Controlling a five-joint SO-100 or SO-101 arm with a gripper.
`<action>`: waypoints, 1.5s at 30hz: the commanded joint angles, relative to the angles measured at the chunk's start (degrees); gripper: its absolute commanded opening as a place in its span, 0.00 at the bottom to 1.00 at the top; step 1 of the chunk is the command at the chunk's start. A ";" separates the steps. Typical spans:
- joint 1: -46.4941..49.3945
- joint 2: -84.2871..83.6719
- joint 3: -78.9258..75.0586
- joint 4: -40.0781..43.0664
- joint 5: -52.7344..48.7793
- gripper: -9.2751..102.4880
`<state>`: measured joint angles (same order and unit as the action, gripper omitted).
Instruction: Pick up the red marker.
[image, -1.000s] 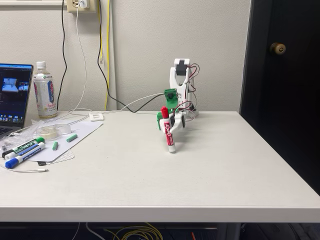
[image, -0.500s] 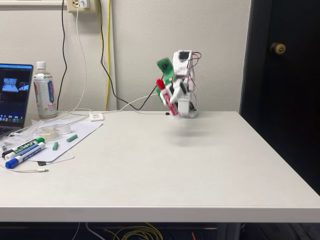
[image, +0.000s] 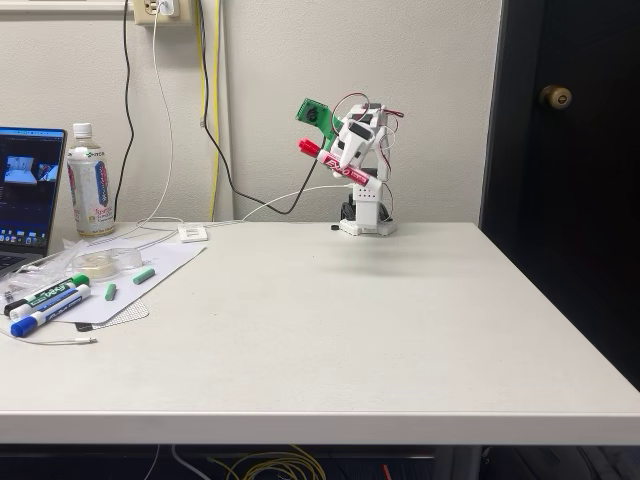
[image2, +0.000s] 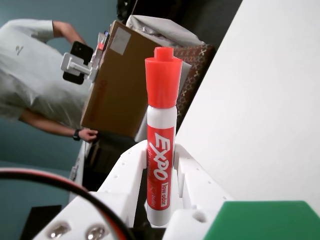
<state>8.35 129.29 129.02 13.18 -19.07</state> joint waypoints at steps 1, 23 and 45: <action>0.88 3.96 -2.81 2.72 6.68 0.11; -6.50 14.33 -2.81 13.01 20.57 0.11; -13.36 23.82 -2.11 22.76 18.02 0.11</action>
<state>-4.48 151.79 129.11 35.51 0.09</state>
